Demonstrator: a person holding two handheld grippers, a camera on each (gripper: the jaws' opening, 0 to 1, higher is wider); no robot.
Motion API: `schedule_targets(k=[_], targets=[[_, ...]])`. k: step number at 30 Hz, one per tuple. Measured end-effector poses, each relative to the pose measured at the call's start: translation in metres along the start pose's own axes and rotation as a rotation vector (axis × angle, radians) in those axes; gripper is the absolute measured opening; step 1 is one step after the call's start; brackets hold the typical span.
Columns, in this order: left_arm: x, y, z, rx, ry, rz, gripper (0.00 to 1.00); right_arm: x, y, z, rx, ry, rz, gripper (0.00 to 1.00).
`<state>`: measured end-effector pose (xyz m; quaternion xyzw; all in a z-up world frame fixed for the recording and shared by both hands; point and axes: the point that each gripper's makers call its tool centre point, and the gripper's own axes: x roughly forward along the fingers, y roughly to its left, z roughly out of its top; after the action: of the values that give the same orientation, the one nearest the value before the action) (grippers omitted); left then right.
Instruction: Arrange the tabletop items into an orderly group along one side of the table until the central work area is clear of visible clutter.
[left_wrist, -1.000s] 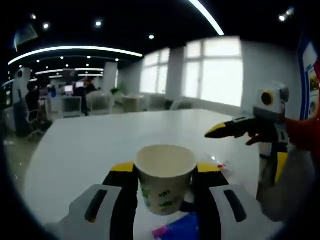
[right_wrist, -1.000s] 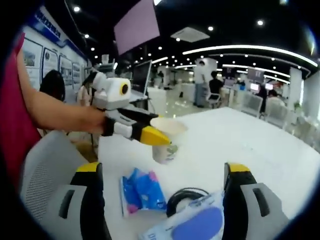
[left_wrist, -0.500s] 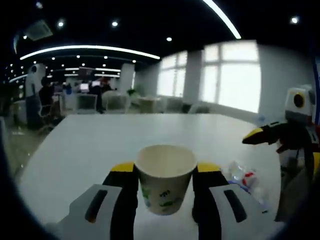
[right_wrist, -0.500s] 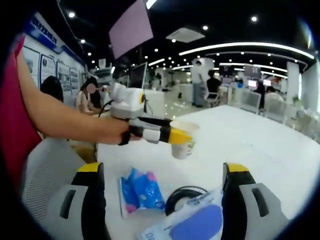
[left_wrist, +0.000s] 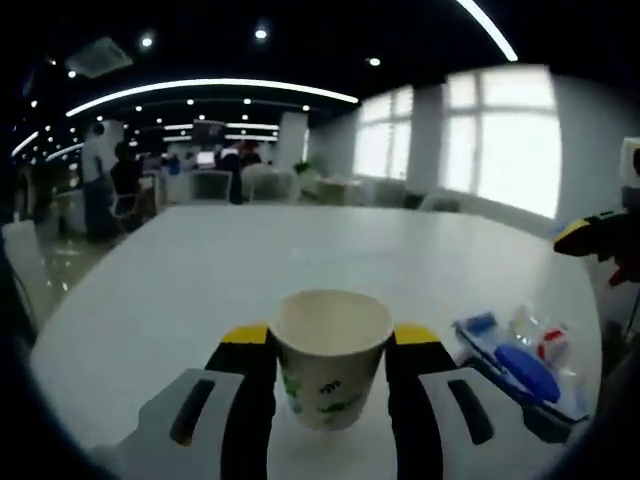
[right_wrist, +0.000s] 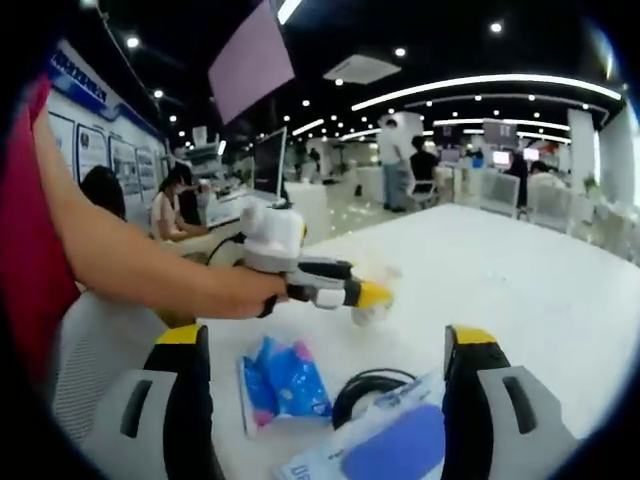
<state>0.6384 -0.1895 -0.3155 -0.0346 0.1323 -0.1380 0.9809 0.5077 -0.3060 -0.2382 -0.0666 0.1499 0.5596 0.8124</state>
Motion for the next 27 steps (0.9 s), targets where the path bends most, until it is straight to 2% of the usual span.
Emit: schedule_targets(k=[10, 27], targets=[[-0.002, 0.003, -0.017, 0.01, 0.032, 0.028, 0.41, 0.001, 0.001, -0.003, 0.001, 0.009, 0.004, 0.96], [-0.012, -0.004, -0.031, 0.063, 0.109, 0.039, 0.41, 0.0, 0.002, -0.002, -0.008, 0.008, -0.003, 0.96]])
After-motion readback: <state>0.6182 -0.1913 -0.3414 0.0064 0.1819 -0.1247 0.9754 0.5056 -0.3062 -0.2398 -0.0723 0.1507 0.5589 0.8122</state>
